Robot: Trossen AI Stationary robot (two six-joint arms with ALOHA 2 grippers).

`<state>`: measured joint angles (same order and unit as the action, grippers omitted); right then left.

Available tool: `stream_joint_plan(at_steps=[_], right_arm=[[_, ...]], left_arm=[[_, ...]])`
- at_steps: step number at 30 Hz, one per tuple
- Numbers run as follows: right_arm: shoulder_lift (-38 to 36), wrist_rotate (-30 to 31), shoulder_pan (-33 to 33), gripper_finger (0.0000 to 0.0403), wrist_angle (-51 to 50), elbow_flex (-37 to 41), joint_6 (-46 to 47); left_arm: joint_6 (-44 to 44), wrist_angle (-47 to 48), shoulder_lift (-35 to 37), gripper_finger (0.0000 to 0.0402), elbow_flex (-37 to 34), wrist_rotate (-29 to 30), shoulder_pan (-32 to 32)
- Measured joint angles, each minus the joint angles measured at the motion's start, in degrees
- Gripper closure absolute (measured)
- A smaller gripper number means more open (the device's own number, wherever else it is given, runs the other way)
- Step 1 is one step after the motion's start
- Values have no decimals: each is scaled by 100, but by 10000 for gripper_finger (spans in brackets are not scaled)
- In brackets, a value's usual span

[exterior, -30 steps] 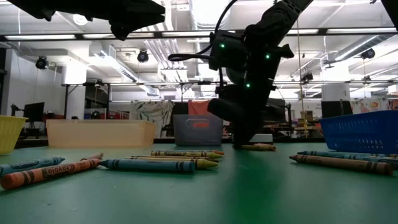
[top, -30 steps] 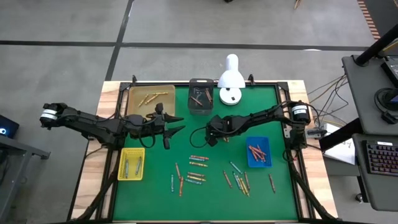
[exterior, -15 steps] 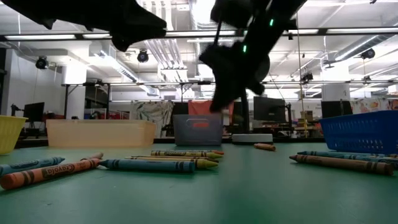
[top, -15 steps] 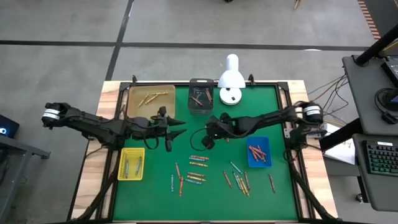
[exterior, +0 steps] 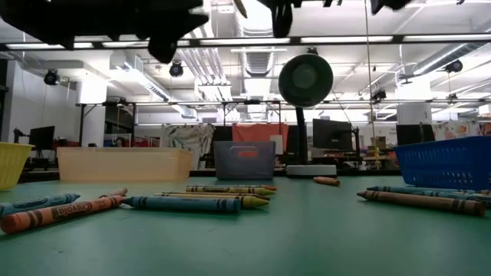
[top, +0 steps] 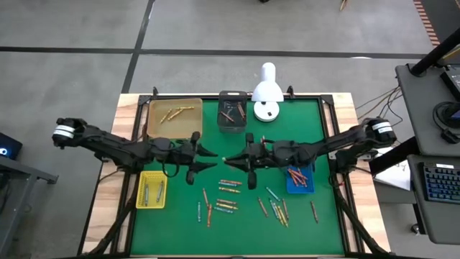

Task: Sort crayons
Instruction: Put the green crayon into the orange bin

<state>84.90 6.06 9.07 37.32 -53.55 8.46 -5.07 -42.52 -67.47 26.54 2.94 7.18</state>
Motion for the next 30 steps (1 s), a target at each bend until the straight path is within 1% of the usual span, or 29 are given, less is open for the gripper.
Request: stream_joint_plan(at_steps=[1, 4, 7, 9, 16, 19, 23, 26, 28, 30], right_arm=[[44, -33, -2, 391, 433, 88, -123], [170, -61, 3, 391, 1165, 237, -590], [277, -73, -8, 391, 1506, 261, -742], [357, -66, -22, 391, 1540, 240, -738], [542, -54, -41, 391, 1558, 97, -859], [557, -52, -46, 391, 1536, 91, -933], [555, -49, -47, 391, 1565, 91, -1028], [555, -52, -46, 390, 1550, 91, -1006], [555, -51, -48, 390, 1556, 91, -885], [555, -57, -58, 390, 1555, 91, -835]], left_arm=[[-15, -243, -120, 271, 7, -79, 0], [-28, -939, -503, 271, 1, -323, 7], [-60, -1613, -904, 271, 13, -545, 28], [-135, -1824, -1128, 271, 60, -564, 33], [-204, -1953, -1772, 271, 559, -560, 26], [-182, -1982, -1896, 271, 643, -651, 28], [-170, -1965, -1888, 272, 617, -670, 28], [-169, -1959, -1812, 289, 567, -669, 28], [-170, -1937, -1756, 314, 555, -669, 28], [-186, -1824, -1685, 349, 552, -662, 26]])
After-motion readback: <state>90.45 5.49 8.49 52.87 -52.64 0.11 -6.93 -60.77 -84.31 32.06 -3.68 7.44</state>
